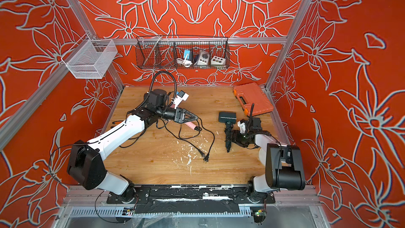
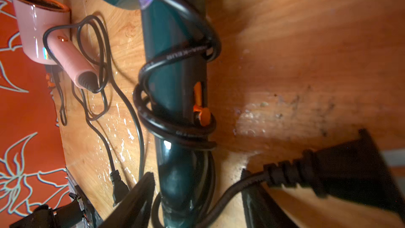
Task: Wrap the cord around the hair dryer
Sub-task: Place the hair dryer at the center of the board.
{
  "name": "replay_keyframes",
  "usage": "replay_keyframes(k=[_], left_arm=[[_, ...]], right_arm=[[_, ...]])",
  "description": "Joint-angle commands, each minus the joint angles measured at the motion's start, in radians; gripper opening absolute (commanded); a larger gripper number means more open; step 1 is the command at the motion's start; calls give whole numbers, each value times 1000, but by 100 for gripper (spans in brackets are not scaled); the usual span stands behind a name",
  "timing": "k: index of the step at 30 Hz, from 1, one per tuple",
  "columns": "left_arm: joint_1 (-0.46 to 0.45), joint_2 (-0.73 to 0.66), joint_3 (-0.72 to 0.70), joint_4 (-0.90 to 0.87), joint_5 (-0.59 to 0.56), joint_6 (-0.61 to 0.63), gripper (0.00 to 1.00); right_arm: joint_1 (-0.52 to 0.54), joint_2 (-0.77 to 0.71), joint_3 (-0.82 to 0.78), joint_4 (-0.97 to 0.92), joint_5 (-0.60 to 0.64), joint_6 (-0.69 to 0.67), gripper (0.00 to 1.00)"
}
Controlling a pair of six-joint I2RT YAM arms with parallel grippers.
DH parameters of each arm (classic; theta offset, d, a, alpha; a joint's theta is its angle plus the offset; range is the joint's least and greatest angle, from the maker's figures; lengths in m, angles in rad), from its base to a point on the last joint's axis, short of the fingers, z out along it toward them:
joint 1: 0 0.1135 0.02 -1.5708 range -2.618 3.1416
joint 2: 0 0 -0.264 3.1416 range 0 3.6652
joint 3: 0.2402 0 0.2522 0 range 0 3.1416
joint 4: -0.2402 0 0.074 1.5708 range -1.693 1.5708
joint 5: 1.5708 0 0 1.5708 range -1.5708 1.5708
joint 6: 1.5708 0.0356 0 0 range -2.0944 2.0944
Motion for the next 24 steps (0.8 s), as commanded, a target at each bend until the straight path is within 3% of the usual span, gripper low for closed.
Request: replay_keyframes(k=[1,17,24], left_arm=[[3,-16,-16,22,15,-1,100],[3,-35,-26,9,16,10,99],[3,-48,-33,9,16,8,100]], right_arm=[[4,-26,-15,-30,31,0,69],[5,-210,44,-232,62,-13,76],[5,-201,-8,-175,115,18,76]])
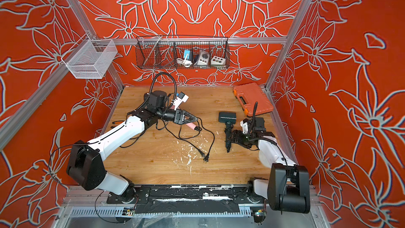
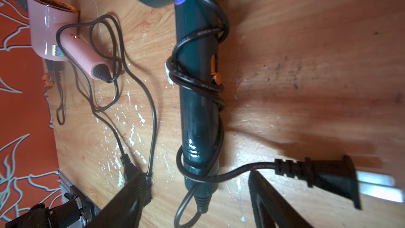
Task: Wrap the cord around the hair dryer
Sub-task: Place the hair dryer at the center of the board, then move the hair dryer to the center of the board.
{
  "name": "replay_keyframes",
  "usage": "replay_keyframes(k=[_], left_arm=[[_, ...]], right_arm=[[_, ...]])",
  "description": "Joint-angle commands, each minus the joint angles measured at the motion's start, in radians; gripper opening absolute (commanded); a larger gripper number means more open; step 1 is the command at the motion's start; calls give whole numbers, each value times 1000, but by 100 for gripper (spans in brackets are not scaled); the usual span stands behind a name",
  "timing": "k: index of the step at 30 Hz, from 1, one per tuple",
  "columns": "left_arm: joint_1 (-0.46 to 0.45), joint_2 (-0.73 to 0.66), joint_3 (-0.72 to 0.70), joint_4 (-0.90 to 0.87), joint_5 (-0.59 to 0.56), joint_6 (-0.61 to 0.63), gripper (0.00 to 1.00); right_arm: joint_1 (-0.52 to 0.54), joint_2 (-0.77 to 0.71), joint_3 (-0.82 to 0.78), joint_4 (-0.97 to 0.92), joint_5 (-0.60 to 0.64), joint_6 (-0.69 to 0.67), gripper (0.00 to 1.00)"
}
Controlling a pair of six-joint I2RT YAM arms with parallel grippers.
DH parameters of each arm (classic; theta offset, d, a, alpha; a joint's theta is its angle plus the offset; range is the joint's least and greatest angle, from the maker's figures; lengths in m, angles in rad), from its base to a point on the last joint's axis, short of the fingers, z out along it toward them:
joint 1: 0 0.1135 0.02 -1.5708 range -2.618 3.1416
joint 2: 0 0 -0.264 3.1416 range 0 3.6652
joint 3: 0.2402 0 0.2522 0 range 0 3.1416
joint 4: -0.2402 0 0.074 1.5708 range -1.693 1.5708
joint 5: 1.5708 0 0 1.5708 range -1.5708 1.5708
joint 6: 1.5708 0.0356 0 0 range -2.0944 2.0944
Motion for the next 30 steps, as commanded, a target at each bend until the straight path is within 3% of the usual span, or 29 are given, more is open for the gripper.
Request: replay_keyframes(k=[1,14,30], left_arm=[[3,-39,-3,8,15,11,100],[3,-33,-10,29,12,-3,100],[3,-19,9,12,15,4,100]], right_arm=[[5,5,-31,16,39,18,76],[31,110,-67,186,50,51,76],[131,437,260,131,53,-35,76]])
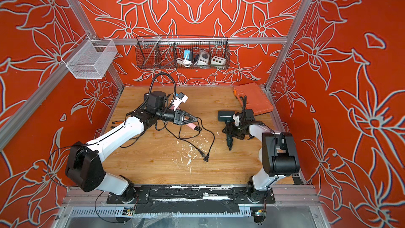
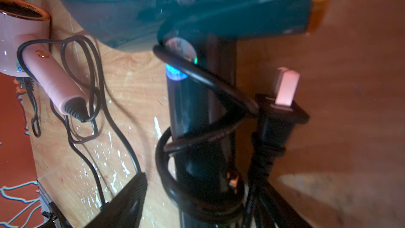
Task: Wrap the cord around the hair dryer
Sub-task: Move the hair dryer to the center of the board.
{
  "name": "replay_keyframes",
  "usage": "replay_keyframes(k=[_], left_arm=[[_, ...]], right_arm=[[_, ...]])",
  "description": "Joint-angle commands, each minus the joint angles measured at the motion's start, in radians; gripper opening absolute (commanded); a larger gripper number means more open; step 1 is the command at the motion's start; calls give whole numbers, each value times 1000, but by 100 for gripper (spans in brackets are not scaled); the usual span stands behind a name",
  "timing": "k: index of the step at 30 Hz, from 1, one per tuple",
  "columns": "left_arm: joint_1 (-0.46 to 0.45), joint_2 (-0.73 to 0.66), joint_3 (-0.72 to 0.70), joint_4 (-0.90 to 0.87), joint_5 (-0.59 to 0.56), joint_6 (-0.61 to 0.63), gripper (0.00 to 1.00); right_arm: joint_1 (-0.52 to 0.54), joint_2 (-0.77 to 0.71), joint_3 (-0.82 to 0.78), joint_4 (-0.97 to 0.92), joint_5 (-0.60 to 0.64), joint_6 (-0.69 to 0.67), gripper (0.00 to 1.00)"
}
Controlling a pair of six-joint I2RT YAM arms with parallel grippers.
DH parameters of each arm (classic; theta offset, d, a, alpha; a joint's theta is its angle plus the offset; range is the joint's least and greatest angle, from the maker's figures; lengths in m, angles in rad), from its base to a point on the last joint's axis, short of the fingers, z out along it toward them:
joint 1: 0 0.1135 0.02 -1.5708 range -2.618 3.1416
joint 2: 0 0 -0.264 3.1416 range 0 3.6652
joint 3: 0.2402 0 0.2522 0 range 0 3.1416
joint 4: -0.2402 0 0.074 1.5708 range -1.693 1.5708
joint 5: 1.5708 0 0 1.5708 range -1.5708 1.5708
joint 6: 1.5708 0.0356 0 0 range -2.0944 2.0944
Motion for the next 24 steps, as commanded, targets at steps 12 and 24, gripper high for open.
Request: replay_keyframes(k=[12,24], left_arm=[[3,2,14,-2,23,23,100],[3,-18,2,-3,12,22,100]], right_arm=[[20,-1,35,-155,82,-84,77],[20,-95,47,-231,85,-90,79]])
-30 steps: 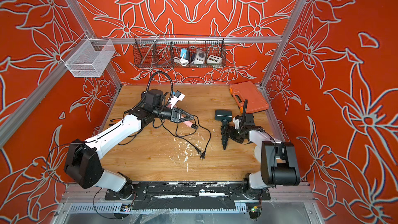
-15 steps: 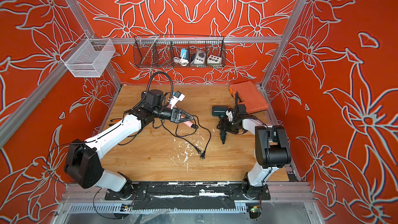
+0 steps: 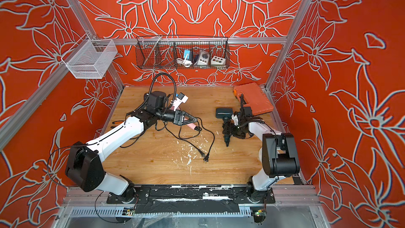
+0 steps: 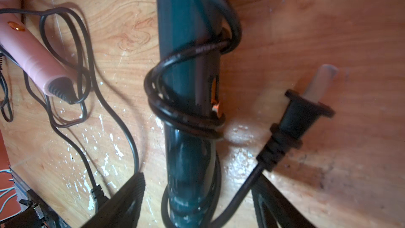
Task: Wrap the cord around the hair dryer
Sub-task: Move the hair dryer to the center of the board.
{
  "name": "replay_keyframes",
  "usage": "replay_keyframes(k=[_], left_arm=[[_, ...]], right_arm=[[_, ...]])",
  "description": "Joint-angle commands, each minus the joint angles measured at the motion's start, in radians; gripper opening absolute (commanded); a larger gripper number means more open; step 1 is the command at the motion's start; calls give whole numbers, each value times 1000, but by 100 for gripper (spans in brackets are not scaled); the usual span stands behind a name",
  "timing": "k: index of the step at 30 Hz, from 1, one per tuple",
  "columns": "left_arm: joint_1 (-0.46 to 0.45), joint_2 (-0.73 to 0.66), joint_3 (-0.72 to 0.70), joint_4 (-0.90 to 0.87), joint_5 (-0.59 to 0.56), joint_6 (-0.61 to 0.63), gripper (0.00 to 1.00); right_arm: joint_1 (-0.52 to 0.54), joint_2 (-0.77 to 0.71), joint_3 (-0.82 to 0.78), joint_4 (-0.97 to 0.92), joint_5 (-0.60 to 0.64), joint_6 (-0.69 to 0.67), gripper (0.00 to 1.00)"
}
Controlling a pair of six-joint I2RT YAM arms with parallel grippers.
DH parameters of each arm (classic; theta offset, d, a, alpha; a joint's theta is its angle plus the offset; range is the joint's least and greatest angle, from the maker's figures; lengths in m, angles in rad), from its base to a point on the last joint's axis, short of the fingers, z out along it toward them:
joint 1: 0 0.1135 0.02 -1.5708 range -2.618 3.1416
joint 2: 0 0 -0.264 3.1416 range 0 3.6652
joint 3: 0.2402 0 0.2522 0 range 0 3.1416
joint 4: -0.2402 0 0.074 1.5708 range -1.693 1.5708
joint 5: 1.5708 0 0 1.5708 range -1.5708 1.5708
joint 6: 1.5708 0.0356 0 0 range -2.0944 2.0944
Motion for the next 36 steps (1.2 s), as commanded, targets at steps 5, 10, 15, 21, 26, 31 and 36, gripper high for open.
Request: replay_keyframes(k=[5,10,15,21,26,31,36], left_arm=[[3,-26,1,8,8,14,100],[3,-31,-11,10,-13,12,100],[3,-56,-42,-3,-92,14,99],[6,-124,-119,-37,-251,8,99],[24,-204,-202,-53,-375,-13,98],[62,-300,-273,-87,-514,-46,97],[116,-367,-340,-130,-572,-75,95]], right_arm=[[3,-95,-7,-77,1,-18,79],[3,-175,-6,-109,0,-19,79],[14,-213,18,-139,-10,-47,80],[65,-219,30,-139,-2,-72,80],[181,-197,78,-125,34,-93,80],[295,-118,162,-108,99,-115,81],[393,-36,246,-59,132,-137,81]])
